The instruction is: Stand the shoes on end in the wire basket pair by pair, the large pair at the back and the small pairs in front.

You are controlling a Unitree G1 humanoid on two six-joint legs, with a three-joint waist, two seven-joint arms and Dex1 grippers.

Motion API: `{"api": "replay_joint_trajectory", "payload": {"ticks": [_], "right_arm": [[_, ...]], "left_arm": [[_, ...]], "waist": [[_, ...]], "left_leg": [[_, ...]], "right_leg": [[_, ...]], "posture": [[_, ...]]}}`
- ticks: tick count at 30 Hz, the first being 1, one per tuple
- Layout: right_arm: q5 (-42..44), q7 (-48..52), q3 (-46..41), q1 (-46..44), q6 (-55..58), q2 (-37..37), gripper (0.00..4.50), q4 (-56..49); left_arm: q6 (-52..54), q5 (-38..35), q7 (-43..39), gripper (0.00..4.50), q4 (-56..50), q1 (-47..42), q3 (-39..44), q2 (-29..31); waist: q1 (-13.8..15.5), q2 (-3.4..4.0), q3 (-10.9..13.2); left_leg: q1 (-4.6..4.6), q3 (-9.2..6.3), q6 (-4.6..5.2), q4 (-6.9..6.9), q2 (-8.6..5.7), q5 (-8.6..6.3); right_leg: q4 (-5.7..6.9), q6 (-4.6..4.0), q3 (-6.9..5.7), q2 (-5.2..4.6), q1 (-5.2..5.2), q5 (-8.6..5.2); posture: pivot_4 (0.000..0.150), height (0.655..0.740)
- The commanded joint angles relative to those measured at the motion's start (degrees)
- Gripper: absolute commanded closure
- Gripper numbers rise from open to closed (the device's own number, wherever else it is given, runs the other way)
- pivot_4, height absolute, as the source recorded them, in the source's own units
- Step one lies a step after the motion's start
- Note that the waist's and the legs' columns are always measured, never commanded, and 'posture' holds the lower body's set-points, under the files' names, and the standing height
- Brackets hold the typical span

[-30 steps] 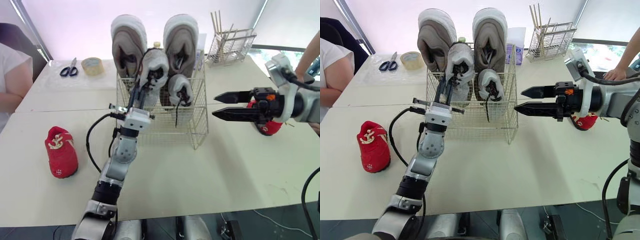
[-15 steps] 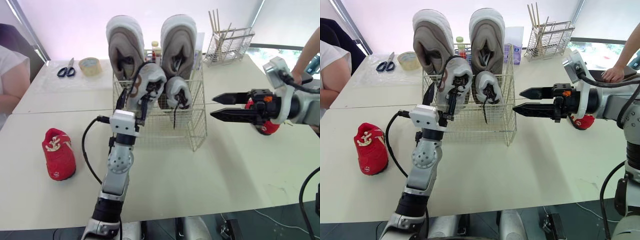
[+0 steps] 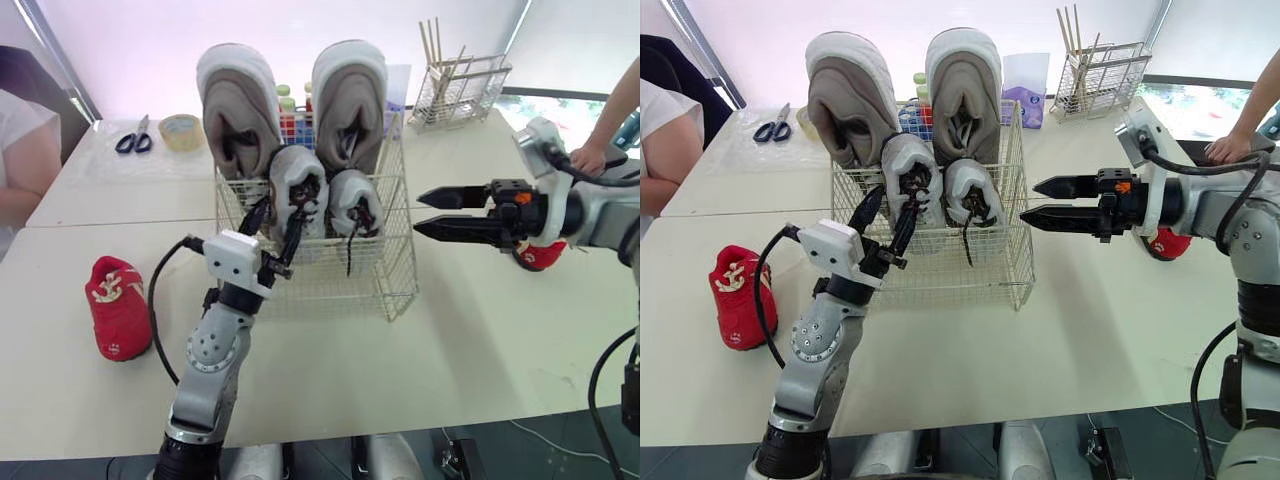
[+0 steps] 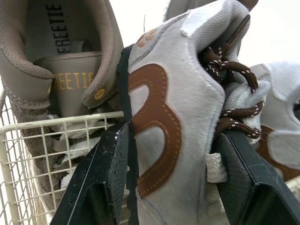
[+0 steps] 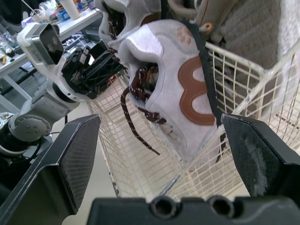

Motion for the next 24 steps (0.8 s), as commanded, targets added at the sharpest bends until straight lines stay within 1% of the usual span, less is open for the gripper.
{"api": "replay_joint_trajectory", "payload": {"ticks": [1, 4, 6, 9, 12, 14, 17, 21, 24], "right_arm": [[0.0, 0.6, -0.6, -1.3, -1.0, 0.4, 0.0, -0.6], [-0.1, 0.3, -0.8, -1.0, -1.0, 0.7, 0.0, -0.7], [-0.1, 0.1, -1.0, -0.7, -0.9, 0.7, 0.0, -1.1], [0.1, 0.1, -1.5, -0.4, -0.7, 0.3, 0.0, -1.5], [0.1, -0.1, -1.7, -0.1, -0.7, 0.4, 0.0, -1.5], [0.0, -0.2, -1.6, 0.0, -0.9, 0.6, 0.0, -1.5], [-0.1, -0.3, -1.5, -0.2, -1.0, 0.8, 0.0, -1.2], [-0.5, -0.5, -1.0, -0.4, -1.5, 1.4, 0.0, -0.7], [-0.6, -0.8, -1.0, -0.4, -1.4, 2.0, 0.0, -0.8]], "left_arm": [[-0.2, 0.6, 0.8, 1.94, -0.3, -2.6, 2.1, 0.3], [-0.1, -0.3, 1.2, 1.94, 3.2, -5.7, 2.8, -0.7], [0.8, -2.7, 0.4, 1.94, 3.8, -6.9, 3.4, -1.5], [5.7, -7.8, -0.9, 1.94, 0.5, -6.5, 4.7, -1.5], [12.5, -11.0, -1.1, 1.94, -4.5, -6.3, 5.6, 0.4], [16.9, -11.4, -1.0, 1.94, -7.6, -6.2, 5.8, 2.4], [20.9, -11.9, -0.4, 1.94, -11.3, -5.1, 6.3, 4.2], [24.6, -13.0, 0.2, 1.94, -13.6, -4.7, 6.5, 4.7], [29.3, -14.7, 2.8, 1.94, -15.1, -7.2, 7.7, 3.7]], "waist": [[0.0, 0.0, 0.0], [0.1, 0.0, 0.0], [0.2, 0.0, 0.0], [0.0, 0.0, 0.0], [0.0, 0.0, 0.0], [0.0, -0.01, 0.0], [0.0, -0.01, 0.0], [0.0, -0.01, 0.0], [0.0, -0.01, 0.0]], "left_leg": [[0.0, 0.0, 0.0, 0.0, -0.01, 0.0], [-0.01, -0.01, 0.0, 0.02, -0.03, 0.0], [-0.01, -0.03, 0.0, 0.06, -0.05, 0.01], [-0.02, -0.02, 0.0, 0.08, -0.08, 0.01], [-0.02, -0.03, 0.0, 0.08, -0.06, 0.01], [-0.02, -0.04, 0.0, 0.07, -0.05, 0.01], [-0.02, -0.04, 0.0, 0.07, -0.05, 0.01], [-0.02, -0.04, 0.0, 0.07, -0.06, 0.01], [-0.02, -0.04, 0.0, 0.07, -0.06, 0.01]], "right_leg": [[0.0, 0.01, 0.0, 0.03, 0.0, 0.0], [0.01, 0.01, -0.01, 0.04, 0.01, 0.01], [0.03, 0.01, -0.02, 0.03, 0.04, 0.01], [0.02, 0.01, -0.01, -0.02, 0.05, 0.01], [0.03, 0.02, -0.01, -0.02, 0.05, 0.01], [0.03, 0.02, -0.01, 0.01, 0.04, 0.01], [0.03, 0.02, -0.01, 0.03, 0.05, 0.01], [0.01, 0.01, -0.01, 0.01, 0.04, 0.01], [0.01, 0.01, -0.01, 0.02, 0.05, 0.01]], "posture": [[0.15, 0.74], [0.15, 0.74], [0.15, 0.74], [0.15, 0.74], [0.15, 0.74], [0.15, 0.74], [0.15, 0.74], [0.15, 0.74], [0.15, 0.74]]}}
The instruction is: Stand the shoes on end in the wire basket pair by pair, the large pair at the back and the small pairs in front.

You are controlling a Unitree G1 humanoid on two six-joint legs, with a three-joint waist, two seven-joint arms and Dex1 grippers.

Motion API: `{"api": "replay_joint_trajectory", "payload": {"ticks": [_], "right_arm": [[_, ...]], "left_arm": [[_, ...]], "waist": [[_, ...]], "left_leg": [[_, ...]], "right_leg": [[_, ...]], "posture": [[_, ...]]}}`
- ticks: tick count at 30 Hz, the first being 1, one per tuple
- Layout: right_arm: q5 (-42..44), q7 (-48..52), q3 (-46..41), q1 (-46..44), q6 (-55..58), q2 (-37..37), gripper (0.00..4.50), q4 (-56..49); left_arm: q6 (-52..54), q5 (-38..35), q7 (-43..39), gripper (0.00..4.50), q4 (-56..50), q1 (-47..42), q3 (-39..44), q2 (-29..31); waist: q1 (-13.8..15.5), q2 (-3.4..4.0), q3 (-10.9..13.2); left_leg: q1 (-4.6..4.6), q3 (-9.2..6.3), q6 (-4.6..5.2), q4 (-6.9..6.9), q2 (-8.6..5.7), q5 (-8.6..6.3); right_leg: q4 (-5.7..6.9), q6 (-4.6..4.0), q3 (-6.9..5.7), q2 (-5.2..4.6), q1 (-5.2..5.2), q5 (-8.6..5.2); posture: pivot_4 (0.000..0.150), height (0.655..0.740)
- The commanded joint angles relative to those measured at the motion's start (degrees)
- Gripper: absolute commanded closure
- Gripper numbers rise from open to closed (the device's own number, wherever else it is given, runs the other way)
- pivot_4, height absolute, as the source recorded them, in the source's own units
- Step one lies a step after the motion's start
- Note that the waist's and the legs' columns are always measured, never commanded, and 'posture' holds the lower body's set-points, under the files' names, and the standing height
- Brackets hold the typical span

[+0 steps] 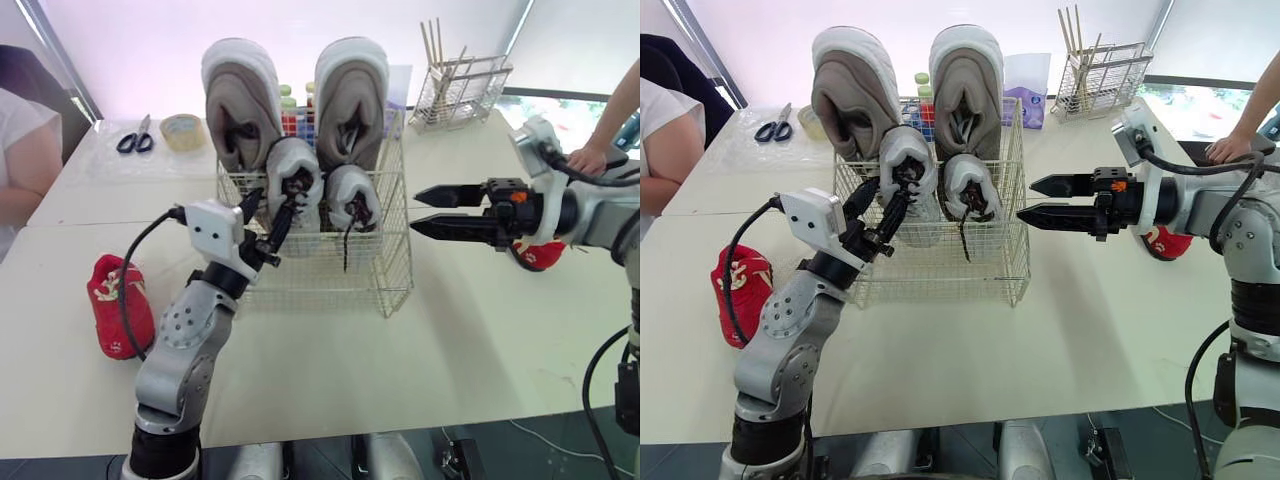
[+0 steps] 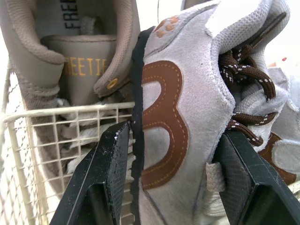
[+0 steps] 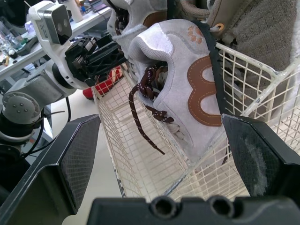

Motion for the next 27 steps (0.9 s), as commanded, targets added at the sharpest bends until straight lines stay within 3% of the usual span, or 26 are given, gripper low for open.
{"api": "replay_joint_trajectory", "payload": {"ticks": [1, 13, 20, 24, 27], "right_arm": [[-0.2, -0.3, -1.0, -0.9, -1.1, 0.4, 0.0, -0.7], [-1.5, -0.2, -0.6, -1.2, -1.8, 1.7, 0.0, -0.1], [-2.1, 0.1, -0.6, -1.3, -2.1, 2.1, 0.0, 0.5], [-2.2, 0.1, -0.5, -1.0, -2.4, 2.6, 0.0, 0.5], [-2.3, 0.3, -0.4, -1.2, -2.5, 2.6, 0.0, 0.8]], "left_arm": [[4.6, -2.7, 3.3, 1.94, -4.6, -3.7, 2.5, -1.0], [13.5, -9.4, 3.1, 1.94, -11.9, -2.4, 7.0, 2.9], [15.2, -7.9, 3.2, 1.94, -13.1, -1.1, 7.1, 7.5], [14.3, -11.8, 2.7, 1.94, -13.9, -0.4, 7.8, 5.8], [14.8, -14.8, 2.2, 0.77, -14.2, 0.2, 9.0, 5.1]], "waist": [[0.1, -0.01, 0.0], [-0.1, -0.02, 0.0], [0.0, -0.02, 0.0], [0.0, -0.02, 0.0], [0.0, -0.02, 0.0]], "left_leg": [[-0.01, 0.0, 0.0, 0.0, -0.01, 0.0], [-0.02, -0.01, 0.0, -0.02, -0.01, 0.0], [-0.03, 0.0, -0.01, -0.02, -0.03, 0.01], [-0.03, 0.0, -0.01, -0.02, -0.03, 0.01], [-0.04, -0.01, -0.01, -0.02, -0.03, 0.01]], "right_leg": [[0.0, 0.0, 0.0, 0.0, 0.0, 0.0], [0.0, 0.01, 0.01, 0.01, -0.02, 0.0], [-0.03, -0.01, 0.01, 0.0, -0.02, -0.01], [-0.03, -0.02, 0.01, 0.0, -0.02, -0.01], [-0.03, -0.02, 0.01, -0.04, -0.02, -0.01]], "posture": [[0.15, 0.74], [0.15, 0.74], [0.15, 0.74], [0.15, 0.74], [0.15, 0.74]]}}
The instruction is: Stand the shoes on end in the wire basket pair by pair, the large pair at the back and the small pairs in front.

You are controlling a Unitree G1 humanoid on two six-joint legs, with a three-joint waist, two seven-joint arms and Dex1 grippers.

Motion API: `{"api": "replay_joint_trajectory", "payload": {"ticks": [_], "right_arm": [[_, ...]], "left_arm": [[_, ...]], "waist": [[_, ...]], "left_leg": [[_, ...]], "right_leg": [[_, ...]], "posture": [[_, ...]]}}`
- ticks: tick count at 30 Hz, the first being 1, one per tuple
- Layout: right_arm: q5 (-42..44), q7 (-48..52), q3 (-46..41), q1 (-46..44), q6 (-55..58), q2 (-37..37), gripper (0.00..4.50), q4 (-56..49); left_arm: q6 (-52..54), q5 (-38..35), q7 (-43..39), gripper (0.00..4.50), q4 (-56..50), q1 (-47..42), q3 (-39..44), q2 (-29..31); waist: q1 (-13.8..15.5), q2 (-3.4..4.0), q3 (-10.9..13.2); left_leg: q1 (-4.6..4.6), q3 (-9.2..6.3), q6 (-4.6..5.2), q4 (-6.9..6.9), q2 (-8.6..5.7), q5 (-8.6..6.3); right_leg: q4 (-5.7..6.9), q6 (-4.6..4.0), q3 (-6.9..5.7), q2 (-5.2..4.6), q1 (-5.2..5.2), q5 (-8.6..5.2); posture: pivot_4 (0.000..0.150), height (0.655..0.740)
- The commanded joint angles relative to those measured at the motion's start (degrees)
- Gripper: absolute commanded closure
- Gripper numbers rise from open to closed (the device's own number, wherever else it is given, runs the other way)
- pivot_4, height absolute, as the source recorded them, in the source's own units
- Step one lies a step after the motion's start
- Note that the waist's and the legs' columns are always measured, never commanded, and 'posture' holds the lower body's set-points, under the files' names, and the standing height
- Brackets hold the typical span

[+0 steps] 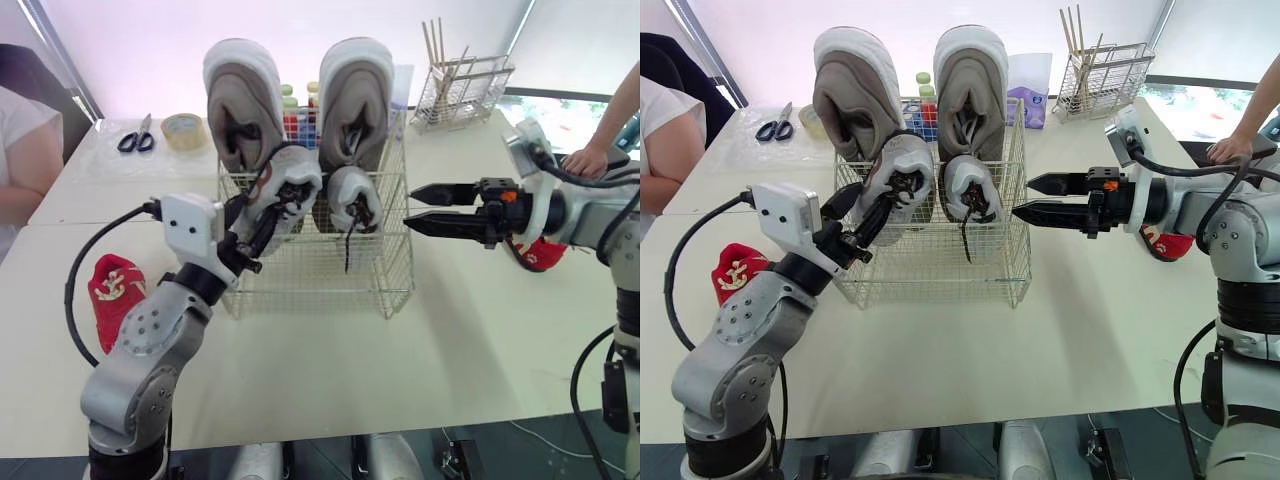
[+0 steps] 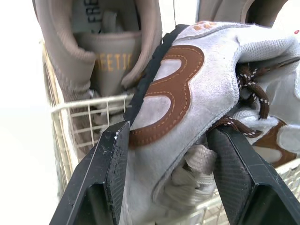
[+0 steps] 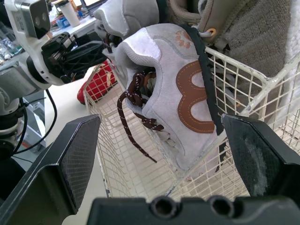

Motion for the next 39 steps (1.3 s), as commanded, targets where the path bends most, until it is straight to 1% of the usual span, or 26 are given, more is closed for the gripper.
{"api": "replay_joint_trajectory", "payload": {"ticks": [1, 2, 5, 8, 11, 12, 14, 16, 18, 20, 22, 23, 25, 27, 29, 30, 32, 33, 34, 36, 37, 39], "right_arm": [[0.0, 0.5, -0.5, -1.0, -1.0, 0.0, 0.0, -0.3], [-0.1, 0.6, -0.5, -1.0, -1.0, 0.0, 0.0, -0.2], [-0.3, 0.7, -0.4, -1.1, -1.0, 0.2, 0.0, -0.1], [-0.5, 0.8, -0.4, -1.0, -1.2, 0.3, 0.0, 0.0], [-0.7, 1.0, -0.4, -0.9, -1.4, 0.3, 0.0, 0.1], [-0.7, 1.1, -0.4, -1.0, -1.4, 0.3, 0.0, 0.2], [-0.7, 1.3, -0.5, -1.3, -1.4, 0.3, 0.0, 0.4], [-0.4, 1.6, -0.8, -1.4, -1.0, 0.0, 0.0, 0.4], [0.0, 1.8, -1.3, -1.5, -0.6, -0.4, 0.0, 0.6], [0.0, 2.2, -1.9, -1.5, -0.5, -1.1, 0.0, 1.1], [-0.7, 2.4, -2.3, -2.7, -0.8, -1.9, 0.0, 3.0], [-0.8, 3.2, -2.2, -3.1, -0.9, -2.6, 0.0, 3.5], [-1.5, 4.7, -1.6, -3.9, -1.2, -4.1, 0.0, 4.6], [-3.3, 7.3, 0.2, -4.5, -2.4, -6.6, 0.0, 6.1], [-5.5, 9.1, 1.6, -5.4, -3.9, -8.2, 0.0, 8.3], [-6.2, 9.6, 2.1, -5.8, -4.5, -8.6, 0.0, 9.2], [-10.1, 8.7, 2.8, -6.0, -8.6, -8.9, 0.0, 12.2], [-11.8, 7.4, 2.5, -6.2, -10.4, -8.6, 0.0, 14.3], [-12.9, 6.0, 1.7, -6.4, -12.1, -8.0, 0.0, 16.0], [-14.0, 1.5, -0.7, -7.2, -13.6, -5.9, 0.0, 19.8], [-15.0, -0.9, -1.8, -6.8, -15.4, -5.0, 0.0, 21.3], [-17.2, -5.3, -3.8, -5.3, -19.5, -3.5, 0.0, 23.3]], "left_arm": [[-0.5, -4.0, -0.6, 0.16, -3.3, 0.3, 2.1, -0.1], [-0.1, -4.7, -1.3, 0.07, -3.2, 0.8, 2.1, 0.5], [0.4, -5.4, -2.5, 0.07, -2.6, 1.8, 2.3, 2.6], [-0.1, -10.6, -4.6, 0.07, -1.2, 1.8, 6.0, 3.7], [-1.3, -12.0, -5.2, 0.07, -0.7, 1.2, 7.6, 4.7], [-2.3, -11.5, -4.9, 0.07, -0.7, 0.7, 8.0, 4.7], [-3.6, -13.1, -3.9, 0.07, -0.6, -0.8, 10.1, 4.4], [-3.2, -17.7, -2.1, 0.07, 0.5, -3.1, 13.6, 4.8], [-1.9, -24.4, -1.4, 0.07, 1.1, -4.1, 17.4, 7.0], [-1.2, -34.8, -0.6, 0.07, 1.8, -2.8, 21.3, 9.7], [-0.7, -43.0, -2.5, 0.07, 3.2, 1.6, 26.0, 13.4], [-0.7, -45.7, -3.5, 0.07, 4.0, 4.0, 28.1, 15.1], [0.3, -47.9, -5.4, 0.07, 5.2, 8.9, 30.9, 19.4], [3.5, -46.1, -6.8, 0.07, 6.6, 13.9, 32.2, 25.4], [7.9, -47.8, -6.3, 0.07, 8.9, 17.2, 32.6, 31.6], [9.3, -49.0, -5.7, 0.07, 9.8, 18.2, 32.7, 33.8], [9.2, -42.8, -2.5, 0.07, 9.9, 18.2, 32.4, 36.7], [10.2, -44.0, -1.4, 0.07, 10.3, 17.7, 32.6, 38.2], [10.2, -46.8, -1.4, 0.07, 10.3, 17.3, 33.2, 38.6], [7.1, -49.2, -5.9, 0.07, 7.2, 17.4, 35.0, 37.0], [6.8, -51.6, -8.8, 0.07, 5.9, 18.3, 35.7, 36.7], [7.7, -59.3, -14.2, 0.07, 5.7, 19.1, 35.8, 37.2]], "waist": [[-0.1, 0.0, 0.0], [-0.1, 0.0, 0.0], [-0.1, 0.0, 0.0], [-0.1, 0.0, 0.0], [-0.1, 0.0, 0.0], [-0.1, 0.0, 0.0], [0.0, 0.0, 0.0], [0.0, 0.0, 0.0], [-0.1, 0.0, 0.0], [-0.3, 0.0, 0.0], [-0.7, 0.01, 0.0], [-0.9, 0.02, 0.0], [-1.3, 0.02, 0.0], [-1.3, 0.01, 0.0], [-1.3, 0.03, 0.0], [-1.3, 0.03, 0.0], [-1.4, 0.03, 0.0], [-1.4, 0.02, 0.0], [-1.4, 0.03, 0.0], [-1.5, 0.05, 0.1], [-1.5, 0.05, 0.1], [-1.6, 0.06, 0.1]], "left_leg": [[0.0, 0.0, 0.0, 0.0, 0.0, 0.0], [0.0, 0.0, 0.0, 0.0, 0.0, 0.0], [0.01, 0.0, 0.0, 0.0, 0.0, 0.0], [0.02, 0.0, 0.0, 0.0, 0.01, 0.0], [0.02, 0.0, 0.0, 0.0, 0.01, 0.0], [0.02, 0.0, 0.0, 0.0, 0.0, 0.0], [0.02, 0.0, 0.0, 0.0, -0.01, 0.0], [0.01, 0.0, 0.0, 0.0, -0.01, 0.0], [0.0, 0.0, 0.0, 0.0, -0.01, 0.0], [0.02, -0.01, 0.0, -0.01, 0.02, 0.0], [0.03, 0.0, -0.01, -0.01, 0.05, 0.0], [0.03, 0.0, -0.01, -0.01, 0.08, 0.0], [0.03, -0.01, -0.03, -0.04, 0.08, 0.01], [0.03, -0.03, -0.05, -0.04, 0.08, 0.02], [0.05, -0.01, -0.05, -0.04, 0.05, 0.02], [0.08, 0.0, -0.05, -0.04, 0.02, 0.02], [0.08, 0.01, -0.06, -0.04, 0.02, 0.02], [0.08, 0.02, -0.06, -0.04, 0.02, 0.02], [0.08, 0.02, -0.06, -0.04, 0.02, 0.02], [0.06, 0.06, -0.07, -0.06, 0.02, 0.01], [0.04, 0.1, -0.08, -0.09, 0.02, 0.01], [-0.04, 0.12, -0.14, -0.12, 0.03, 0.03]], "right_leg": [[-0.01, 0.0, 0.0, 0.0, 0.0, 0.0], [-0.01, 0.0, 0.0, -0.01, 0.0, 0.0], [0.0, -0.01, 0.01, -0.01, 0.0, -0.01], [0.01, -0.12, 0.0, 0.01, 0.0, -0.07], [0.0, -0.15, 0.0, 0.0, 0.0, -0.08], [0.0, -0.14, 0.0, 0.0, 0.0, -0.08], [0.0, -0.13, 0.0, 0.0, 0.0, -0.08], [0.0, -0.13, 0.0, -0.01, 0.01, -0.07], [0.0, -0.06, 0.0, -0.02, 0.01, -0.04], [0.0, -0.01, 0.01, -0.05, 0.0, 0.0], [-0.01, 0.0, 0.01, -0.07, 0.0, 0.0], [-0.01, 0.0, 0.02, -0.07, -0.01, 0.0], [0.0, -0.08, 0.03, -0.09, -0.03, -0.05], [-0.01, -0.2, 0.02, -0.09, -0.02, -0.11], [-0.01, -0.23, -0.01, -0.07, -0.01, -0.13], [-0.02, -0.24, -0.01, -0.07, 0.0, -0.14], [-0.08, -0.25, -0.01, -0.06, 0.02, -0.14], [-0.09, -0.25, 0.0, -0.07, 0.02, -0.14], [-0.1, -0.25, 0.0, -0.07, 0.02, -0.14], [-0.11, -0.25, 0.03, -0.13, -0.01, -0.14], [-0.14, -0.25, 0.06, -0.16, -0.04, -0.14], [-0.17, -0.26, 0.07, -0.2, -0.13, -0.14]], "posture": [[0.15, 0.74], [0.15, 0.74], [0.15, 0.74], [0.15, 0.74], [0.15, 0.74], [0.15, 0.74], [0.15, 0.74], [0.15, 0.74], [0.15, 0.74], [0.15, 0.74], [0.15, 0.74], [0.15, 0.74], [0.15, 0.74], [0.15, 0.74], [0.15, 0.74], [0.15, 0.74], [0.15, 0.74], [0.15, 0.74], [0.15, 0.74], [0.15, 0.74], [0.15, 0.74], [0.15, 0.74]]}}
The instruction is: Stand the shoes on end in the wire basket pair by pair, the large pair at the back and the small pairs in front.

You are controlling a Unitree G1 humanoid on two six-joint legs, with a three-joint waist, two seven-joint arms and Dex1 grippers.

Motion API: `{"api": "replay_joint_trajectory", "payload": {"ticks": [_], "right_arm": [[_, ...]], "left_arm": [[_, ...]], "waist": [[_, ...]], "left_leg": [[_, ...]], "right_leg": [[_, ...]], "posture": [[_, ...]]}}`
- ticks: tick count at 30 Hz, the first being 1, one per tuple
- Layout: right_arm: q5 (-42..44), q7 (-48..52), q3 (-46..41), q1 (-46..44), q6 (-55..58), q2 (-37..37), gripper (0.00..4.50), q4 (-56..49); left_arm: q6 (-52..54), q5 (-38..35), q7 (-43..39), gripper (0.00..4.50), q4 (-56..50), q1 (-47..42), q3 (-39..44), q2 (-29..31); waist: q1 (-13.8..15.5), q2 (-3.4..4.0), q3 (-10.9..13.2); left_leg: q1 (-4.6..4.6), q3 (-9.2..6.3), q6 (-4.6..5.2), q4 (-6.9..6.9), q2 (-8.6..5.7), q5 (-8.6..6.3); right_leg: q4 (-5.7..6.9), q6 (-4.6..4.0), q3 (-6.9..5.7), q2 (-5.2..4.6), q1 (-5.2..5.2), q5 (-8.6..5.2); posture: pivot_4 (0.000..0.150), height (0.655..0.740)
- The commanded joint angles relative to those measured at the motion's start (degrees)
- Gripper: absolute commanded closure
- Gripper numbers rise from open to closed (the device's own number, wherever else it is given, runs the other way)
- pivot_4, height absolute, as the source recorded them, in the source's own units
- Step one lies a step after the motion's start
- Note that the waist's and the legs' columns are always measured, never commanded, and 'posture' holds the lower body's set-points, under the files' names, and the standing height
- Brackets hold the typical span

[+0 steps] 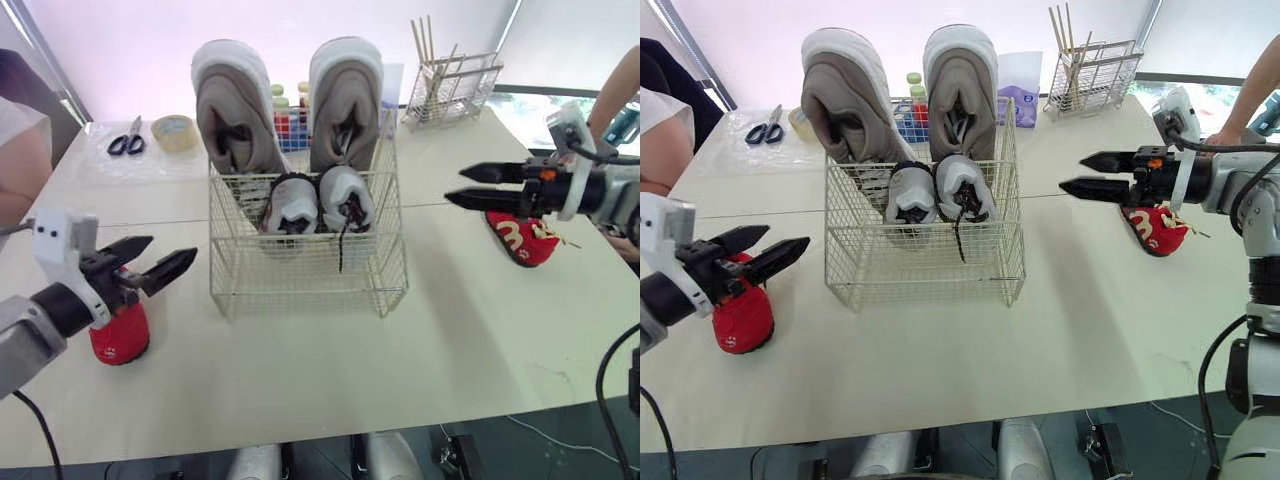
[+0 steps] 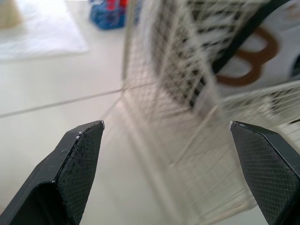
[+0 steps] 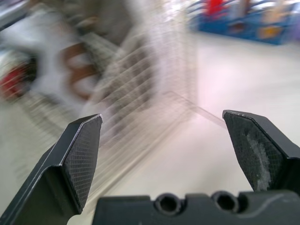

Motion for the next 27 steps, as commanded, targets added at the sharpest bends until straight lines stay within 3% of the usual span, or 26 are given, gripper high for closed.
{"api": "replay_joint_trajectory", "payload": {"ticks": [1, 4, 7, 11, 14, 19, 27], "right_arm": [[-2.6, -7.2, -6.2, 1.7, -6.6, 1.5, 0.0, 1.9], [-5.1, -15.1, -11.7, 8.7, -12.4, 3.2, 0.0, -0.5], [-5.8, -23.5, -19.1, 17.3, -12.6, 4.6, 0.0, -4.4], [-5.3, -27.1, -26.0, 34.3, -11.2, 7.6, 0.0, -15.8], [-5.2, -30.3, -28.9, 41.1, -11.8, 11.5, 0.0, -20.0], [-8.5, -34.0, -27.0, 41.0, -18.0, 15.3, 0.0, -13.2], [-11.6, -33.4, -23.0, 28.0, -29.0, 16.0, 0.0, 11.1]], "left_arm": [[-0.7, -15.8, -8.4, 0.07, -1.4, 0.0, 1.7, 1.2], [-1.4, -24.2, -9.0, 0.07, -1.9, -3.5, -2.5, 4.4], [-1.2, -18.0, -9.4, 0.07, -5.6, -8.1, -10.6, 6.4], [-0.6, -8.8, -13.2, 0.07, -11.0, -11.6, -22.7, 5.7], [-2.1, -7.0, -13.9, 0.07, -11.7, -11.7, -27.1, 3.3], [-2.5, -5.2, -14.1, 0.07, -12.5, -11.1, -28.3, 3.5], [-3.5, -6.2, -13.6, 0.07, -14.1, -5.8, -25.3, 6.3]], "waist": [[0.0, 0.02, 0.0], [0.6, 0.02, 0.0], [1.2, 0.29, 0.0], [1.6, 0.49, -0.1], [1.1, 0.59, -0.1], [-0.1, 0.59, -0.1], [-0.2, 0.59, -0.1]], "left_leg": [[-0.02, 0.01, -0.1, -0.03, 0.0, 0.05], [-0.12, -0.16, -0.31, -0.08, 0.03, 0.17], [-0.16, -0.19, -0.27, -0.07, -0.03, 0.15], [-0.13, -0.1, -0.24, -0.06, -0.14, 0.16], [-0.01, 0.04, -0.11, -0.05, -0.14, 0.1], [0.36, 0.09, -0.04, 0.02, -0.06, 0.08], [0.36, 0.08, -0.04, 0.03, 0.15, 0.08]], "right_leg": [[-0.01, 0.0, 0.03, -0.02, -0.03, 0.0], [0.0, -0.01, -0.05, -0.04, -0.09, -0.01], [-0.01, -0.06, -0.07, -0.07, -0.07, 0.02], [-0.02, -0.04, -0.02, 0.11, -0.01, 0.03], [0.0, -0.01, 0.08, 0.23, 0.01, 0.04], [0.06, 0.01, 0.22, 0.43, 0.29, 0.03], [0.05, 0.0, 0.38, 0.75, 0.28, 0.02]], "posture": [[0.15, 0.74], [0.15, 0.74], [0.15, 0.74], [0.15, 0.74], [0.15, 0.74], [0.15, 0.74], [0.15, 0.74]]}}
